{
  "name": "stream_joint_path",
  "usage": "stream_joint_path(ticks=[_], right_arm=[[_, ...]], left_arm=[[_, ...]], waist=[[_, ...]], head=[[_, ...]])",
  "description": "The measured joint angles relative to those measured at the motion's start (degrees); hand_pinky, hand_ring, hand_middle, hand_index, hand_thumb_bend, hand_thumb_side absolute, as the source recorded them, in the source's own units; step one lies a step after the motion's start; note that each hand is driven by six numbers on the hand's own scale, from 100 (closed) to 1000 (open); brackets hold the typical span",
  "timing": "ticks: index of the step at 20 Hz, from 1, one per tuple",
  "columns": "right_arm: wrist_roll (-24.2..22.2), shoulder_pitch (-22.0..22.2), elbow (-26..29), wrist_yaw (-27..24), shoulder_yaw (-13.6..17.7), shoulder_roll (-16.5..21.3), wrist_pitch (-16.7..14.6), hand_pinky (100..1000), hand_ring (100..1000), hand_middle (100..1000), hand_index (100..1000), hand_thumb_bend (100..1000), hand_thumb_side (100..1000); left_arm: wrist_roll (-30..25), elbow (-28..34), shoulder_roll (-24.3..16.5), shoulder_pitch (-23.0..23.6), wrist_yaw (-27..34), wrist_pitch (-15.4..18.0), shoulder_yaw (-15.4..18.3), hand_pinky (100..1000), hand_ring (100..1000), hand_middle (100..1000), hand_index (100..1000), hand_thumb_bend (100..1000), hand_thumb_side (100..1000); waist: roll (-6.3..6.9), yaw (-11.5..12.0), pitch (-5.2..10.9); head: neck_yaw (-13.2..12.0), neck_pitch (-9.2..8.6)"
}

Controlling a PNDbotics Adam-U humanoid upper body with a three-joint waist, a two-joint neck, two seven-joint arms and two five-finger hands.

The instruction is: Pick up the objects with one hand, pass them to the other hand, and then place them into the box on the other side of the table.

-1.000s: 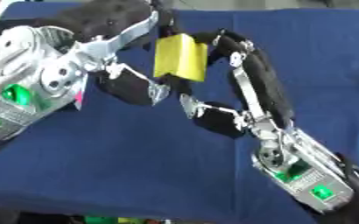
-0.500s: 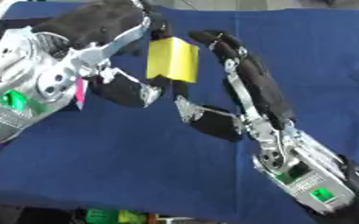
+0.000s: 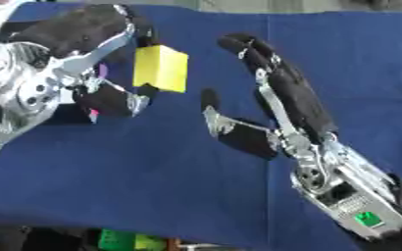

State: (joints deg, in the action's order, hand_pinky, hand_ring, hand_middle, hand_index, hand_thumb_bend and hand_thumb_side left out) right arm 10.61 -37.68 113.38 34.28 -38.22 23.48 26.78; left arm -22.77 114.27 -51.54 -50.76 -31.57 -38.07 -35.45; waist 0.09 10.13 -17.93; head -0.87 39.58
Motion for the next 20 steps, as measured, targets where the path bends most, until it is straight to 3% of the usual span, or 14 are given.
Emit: stream_joint_path(ticks=[6,8,11,15,20], right_arm=[[-0.03,-0.12,0.00,-0.38,0.44,4.61,-3.65,852,855,866,880,148,240],[0.28,-0.11,0.01,-1.15,1.22,6.71,-5.62,857,857,863,875,112,174],[0.57,0.52,0.01,-3.00,3.17,10.10,-8.42,855,849,853,866,100,157],[1.99,1.35,0.03,-8.03,8.09,14.50,-9.77,846,835,837,849,132,116],[4.49,1.28,0.03,-16.69,17.00,20.20,-8.22,839,827,829,840,167,100]], left_arm=[[7.12,-0.15,-6.51,8.76,1.39,-5.00,8.81,693,505,326,445,100,100],[9.63,-1.28,-7.57,10.05,2.35,-6.66,11.50,691,507,332,456,100,100],[13.37,-5.13,-7.79,10.55,4.29,-7.73,14.09,686,506,334,460,100,100],[17.81,-13.02,-6.84,10.13,6.76,-6.93,15.48,684,512,347,477,100,100],[21.71,-24.11,-3.94,8.17,8.31,-4.44,16.37,695,537,390,528,100,100]], waist=[[-0.89,-0.89,-0.03],[-1.19,-1.19,-0.10],[-1.67,-1.77,-0.25],[-2.02,-2.59,-0.65],[-2.39,-3.93,-0.75]], head=[[-3.67,-1.52],[-4.82,-2.07],[-6.48,-2.70],[-8.27,-3.00],[-10.22,-3.23]])
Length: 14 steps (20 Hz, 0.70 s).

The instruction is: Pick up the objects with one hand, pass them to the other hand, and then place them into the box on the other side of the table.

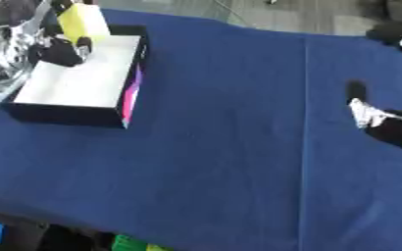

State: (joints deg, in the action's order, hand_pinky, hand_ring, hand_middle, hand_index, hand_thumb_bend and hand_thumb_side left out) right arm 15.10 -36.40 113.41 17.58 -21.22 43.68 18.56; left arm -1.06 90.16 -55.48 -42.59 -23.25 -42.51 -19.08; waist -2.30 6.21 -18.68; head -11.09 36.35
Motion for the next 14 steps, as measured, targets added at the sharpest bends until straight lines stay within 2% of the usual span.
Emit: stream_joint_path(ticks=[3,5,6,8,9,10,11,13,14], right_arm=[[1.97,-0.20,0.02,-5.04,4.40,3.12,1.55,838,826,829,840,168,100],[3.14,-0.18,0.05,-7.30,6.17,4.58,2.26,839,826,827,838,171,100],[3.57,-0.13,0.07,-8.04,6.85,5.28,2.64,839,826,826,836,181,100],[4.43,0.18,0.11,-9.01,8.10,6.67,3.53,839,827,825,835,189,100],[4.82,0.27,0.14,-9.32,8.65,7.35,4.03,839,827,825,835,192,100],[5.10,0.53,0.15,-9.54,9.15,8.02,4.57,839,827,825,835,192,100],[5.28,0.69,0.16,-9.71,9.54,8.60,5.08,840,827,824,834,206,100],[5.59,1.18,0.28,-9.77,10.28,9.73,6.26,840,827,822,833,205,100],[5.74,1.41,0.30,-9.77,10.64,10.22,6.84,840,827,822,832,204,100]], left_arm=[[0.07,-5.29,1.51,-1.03,-0.12,1.41,0.03,701,548,405,543,100,100],[-0.62,-7.78,2.21,-1.37,-0.60,2.31,0.05,714,567,430,570,100,100],[-1.23,-8.87,2.51,-1.53,-0.93,2.68,0.06,741,602,476,623,126,100],[-3.45,-11.09,3.00,-1.80,-2.02,3.06,0.06,798,675,565,739,247,100],[-4.99,-12.11,3.25,-1.92,-2.90,3.10,0.05,816,704,597,776,281,100],[-6.67,-13.11,3.51,-2.19,-4.02,3.05,0.05,816,704,597,776,281,100],[-8.40,-13.93,3.66,-2.38,-5.15,2.96,0.05,888,821,737,854,432,189],[-12.25,-15.40,4.10,-2.79,-7.68,2.49,0.05,926,877,779,883,624,316],[-14.13,-16.07,4.22,-2.90,-8.94,2.17,0.06,935,888,786,888,673,358]], waist=[[-0.10,-0.27,-0.07],[-0.12,-0.27,-0.11],[-0.10,-0.28,-0.12],[-0.09,-0.33,-0.15],[-0.07,-0.35,-0.16],[-0.07,-0.36,-0.18],[-0.07,-0.37,-0.20],[-0.06,-0.37,-0.25],[-0.06,-0.37,-0.30]], head=[[-0.88,-0.22],[-1.29,-0.24],[-1.48,-0.25],[-1.76,-0.27],[-1.87,-0.28],[-1.93,-0.29],[-1.95,-0.29],[-1.99,-0.29],[-2.02,-0.29]])
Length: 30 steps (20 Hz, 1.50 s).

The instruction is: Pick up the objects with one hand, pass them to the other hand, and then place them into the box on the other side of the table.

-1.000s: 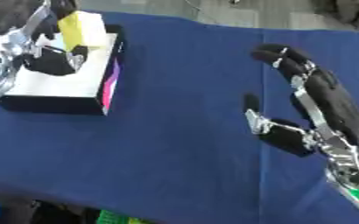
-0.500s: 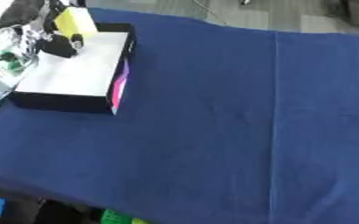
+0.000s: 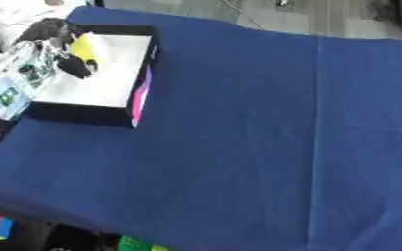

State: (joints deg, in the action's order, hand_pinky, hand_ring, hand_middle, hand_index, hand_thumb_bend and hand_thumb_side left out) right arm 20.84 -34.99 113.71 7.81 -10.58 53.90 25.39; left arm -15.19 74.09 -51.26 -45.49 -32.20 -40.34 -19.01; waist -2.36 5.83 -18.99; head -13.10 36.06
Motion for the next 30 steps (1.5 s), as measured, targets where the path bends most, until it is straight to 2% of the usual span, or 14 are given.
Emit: stream_joint_path(ticks=[1,2,8,10,11,13,14,15,16,17,21,24,27,30], right_arm=[[0.16,0.28,0.01,0.00,0.33,0.41,0.48,840,826,821,832,200,100],[0.34,0.51,0.01,0.00,0.65,0.78,0.88,839,825,821,832,196,100],[1.66,1.79,0.02,-0.53,1.83,2.10,2.07,839,824,819,830,191,100],[1.69,2.13,0.02,-0.55,2.01,2.41,2.09,839,823,817,829,196,100],[1.67,2.33,0.02,-0.55,2.05,2.50,2.10,838,822,816,828,200,100],[1.61,2.85,0.02,-0.62,2.19,2.91,2.28,837,821,816,828,196,100],[1.49,3.15,0.02,-0.84,2.43,3.14,2.52,838,822,813,829,176,100],[1.23,3.53,0.02,-1.14,2.65,3.45,2.85,839,822,816,828,201,100],[0.76,4.00,0.02,-1.50,2.88,3.79,3.33,840,823,815,828,190,100],[0.07,4.53,0.03,-1.78,3.15,4.14,3.88,841,824,815,828,216,115],[-4.21,6.88,0.05,-2.07,4.69,6.02,6.54,847,833,820,832,230,196],[-8.23,8.54,0.07,-1.87,5.91,7.09,8.51,852,844,836,844,250,231],[-12.39,10.15,0.09,-1.29,7.02,7.92,10.28,859,870,863,876,279,269],[-17.24,11.50,0.14,-0.88,7.81,8.53,11.61,870,891,885,902,306,300]], left_arm=[[-1.80,-0.65,0.15,-0.13,-1.30,-0.30,0.02,958,913,809,908,800,465],[-3.48,-1.18,0.34,-0.32,-2.66,-0.55,0.08,972,926,820,921,854,511],[-9.43,-1.48,0.36,-0.85,-9.80,-1.16,1.40,984,949,840,961,910,675],[-9.97,-0.76,0.36,-0.90,-10.76,-1.53,2.00,974,941,833,957,838,666],[-9.97,-0.26,0.36,-0.90,-10.96,-1.78,2.36,957,927,825,953,686,687],[-8.86,1.85,0.36,-0.90,-10.72,-3.11,3.59,922,895,807,935,466,698],[-7.63,3.50,0.36,-0.90,-10.25,-4.22,4.34,883,862,791,918,239,673],[-5.80,5.89,0.35,-0.87,-9.47,-5.55,5.24,845,824,766,896,143,735],[-3.43,8.92,0.32,-0.65,-8.26,-7.00,6.26,804,787,738,873,100,938],[-0.70,12.52,0.29,-0.19,-6.40,-8.31,7.37,796,778,734,873,100,855],[13.14,29.37,0.18,3.14,6.59,-10.35,11.56,736,739,726,888,100,826],[25.78,36.82,0.05,5.23,19.53,-5.64,12.71,737,766,760,940,119,834],[37.22,39.03,0.67,7.15,32.14,4.69,12.53,744,783,779,956,150,846],[43.84,39.50,2.46,8.88,41.07,15.64,11.84,739,782,774,936,159,824]], waist=[[0.00,0.01,-0.02],[0.00,0.01,-0.02],[0.19,0.24,-0.02],[0.19,0.38,-0.02],[0.19,0.48,-0.02],[0.17,0.56,-0.02],[0.16,0.57,-0.02],[0.14,0.64,-0.02],[0.13,0.77,-0.02],[0.12,0.92,-0.02],[-0.14,1.12,-0.02],[-0.19,1.09,-0.04],[-0.18,0.85,-0.33],[-0.12,0.83,-0.67]], head=[[-0.03,0.00],[-0.06,0.00],[0.14,0.07],[0.35,0.08],[0.56,0.09],[1.33,0.17],[1.95,0.34],[2.79,0.59],[3.72,0.66],[4.75,0.69],[9.37,0.89],[12.20,0.88],[14.21,0.75],[15.73,0.33]])
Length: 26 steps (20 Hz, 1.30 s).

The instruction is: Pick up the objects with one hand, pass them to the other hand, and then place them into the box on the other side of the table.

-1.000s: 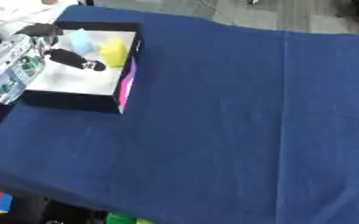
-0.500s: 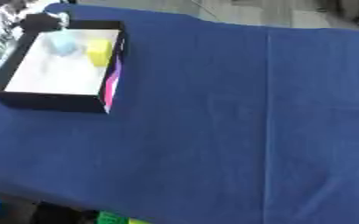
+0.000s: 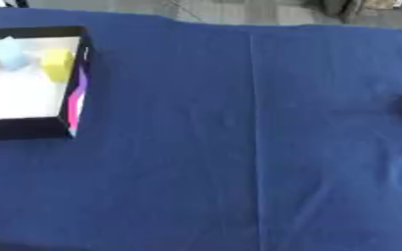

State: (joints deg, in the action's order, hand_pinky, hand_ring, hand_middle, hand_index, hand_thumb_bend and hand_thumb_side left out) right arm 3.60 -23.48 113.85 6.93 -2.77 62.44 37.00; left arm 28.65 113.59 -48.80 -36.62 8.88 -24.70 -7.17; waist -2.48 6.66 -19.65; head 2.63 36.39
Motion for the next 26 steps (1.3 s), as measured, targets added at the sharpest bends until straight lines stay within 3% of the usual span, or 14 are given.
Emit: stream_joint_path(ticks=[4,9,15,17,26], right_arm=[[-7.59,1.59,0.03,1.59,0.67,0.70,1.07,879,899,889,912,365,282],[-15.83,2.99,-1.60,6.12,1.29,0.98,1.73,886,908,892,919,436,256],[-24.51,3.89,-4.63,9.93,1.62,0.99,-0.41,896,916,896,922,515,196],[-26.47,4.03,-5.18,11.39,1.66,1.00,-1.09,897,916,894,920,500,176],[-28.82,2.07,-10.45,17.14,1.08,0.56,-1.25,891,907,877,906,435,108]], left_arm=[[3.11,0.02,3.26,1.56,6.28,11.25,-0.84,740,784,771,925,165,816],[2.16,0.02,6.12,2.61,8.44,18.20,-1.45,735,776,765,911,162,811],[0.67,0.02,7.02,3.26,8.83,20.05,-2.25,739,780,767,911,156,816],[0.34,0.02,7.02,3.37,8.83,19.93,-2.45,738,780,767,910,153,816],[-0.20,0.02,7.49,3.24,8.79,19.25,-2.79,738,779,759,904,140,814]], waist=[[0.22,0.00,-0.30],[0.33,0.09,-0.63],[0.64,0.17,-0.89],[0.66,0.18,-0.97],[0.94,2.12,-2.38]], head=[[1.49,-0.37],[2.96,-0.85],[4.31,-1.33],[4.56,-1.43],[6.12,-2.51]])
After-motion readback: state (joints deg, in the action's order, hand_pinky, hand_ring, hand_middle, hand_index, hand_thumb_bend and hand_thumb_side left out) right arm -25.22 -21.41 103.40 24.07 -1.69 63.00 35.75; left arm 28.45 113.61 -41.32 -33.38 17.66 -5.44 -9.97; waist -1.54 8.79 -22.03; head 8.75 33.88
